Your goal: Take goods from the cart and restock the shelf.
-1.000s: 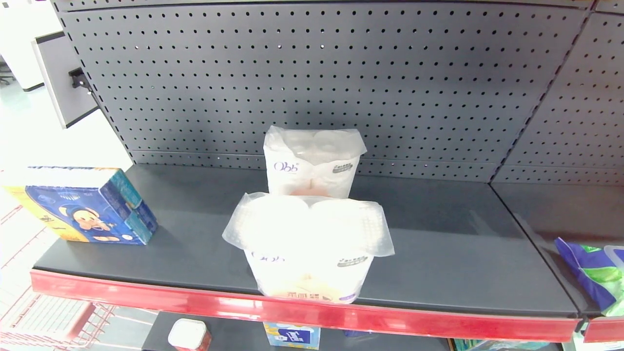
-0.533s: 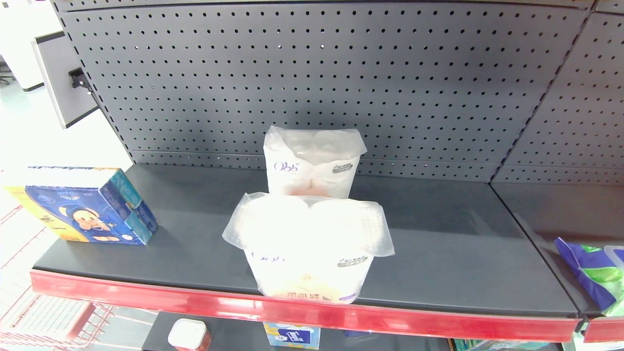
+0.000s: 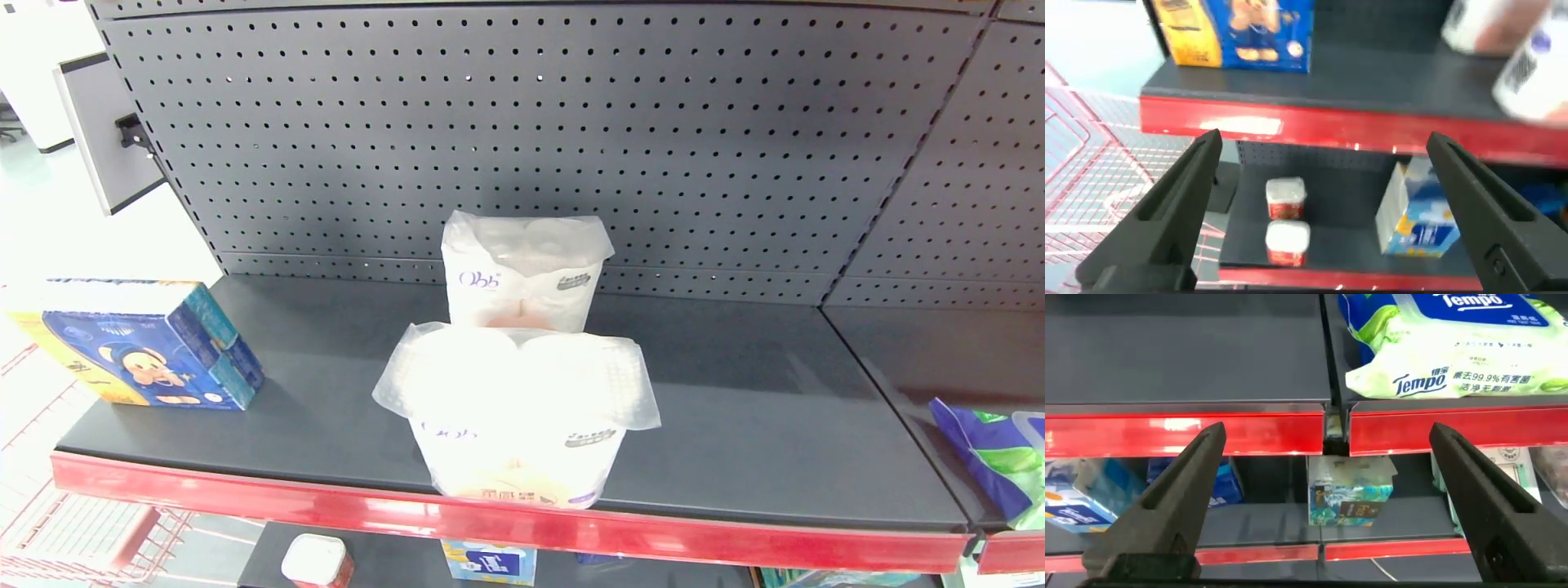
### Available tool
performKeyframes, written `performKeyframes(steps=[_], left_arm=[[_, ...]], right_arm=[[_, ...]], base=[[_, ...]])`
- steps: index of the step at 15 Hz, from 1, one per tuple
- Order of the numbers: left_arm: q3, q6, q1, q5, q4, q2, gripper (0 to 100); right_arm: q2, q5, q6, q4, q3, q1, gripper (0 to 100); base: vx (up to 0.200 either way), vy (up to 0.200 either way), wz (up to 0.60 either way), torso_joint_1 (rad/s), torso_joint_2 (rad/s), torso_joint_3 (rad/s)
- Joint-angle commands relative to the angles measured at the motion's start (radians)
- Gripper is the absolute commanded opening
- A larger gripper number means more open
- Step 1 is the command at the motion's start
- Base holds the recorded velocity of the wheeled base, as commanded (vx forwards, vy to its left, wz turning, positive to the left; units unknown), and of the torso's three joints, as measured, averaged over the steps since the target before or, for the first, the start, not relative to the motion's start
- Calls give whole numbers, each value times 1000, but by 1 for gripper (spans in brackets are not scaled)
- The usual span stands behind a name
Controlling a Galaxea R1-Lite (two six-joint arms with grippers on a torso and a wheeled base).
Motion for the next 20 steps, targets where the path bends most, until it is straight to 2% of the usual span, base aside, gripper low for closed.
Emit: performKeyframes(steps=[1, 4, 20], left_arm=[[3, 21, 0, -14, 24, -2, 100], [3, 19, -2, 20, 21, -2, 100], [6, 22, 0, 23, 21, -2, 100]], right_arm=[[3, -2, 2, 0, 0, -2, 100], [3, -1, -1, 0, 0, -2, 100], [3, -1, 2, 0, 0, 0, 100]], base=[[0, 0, 0, 0, 0, 0], [0, 0, 0, 0, 0, 0], [0, 0, 0, 0, 0, 0]])
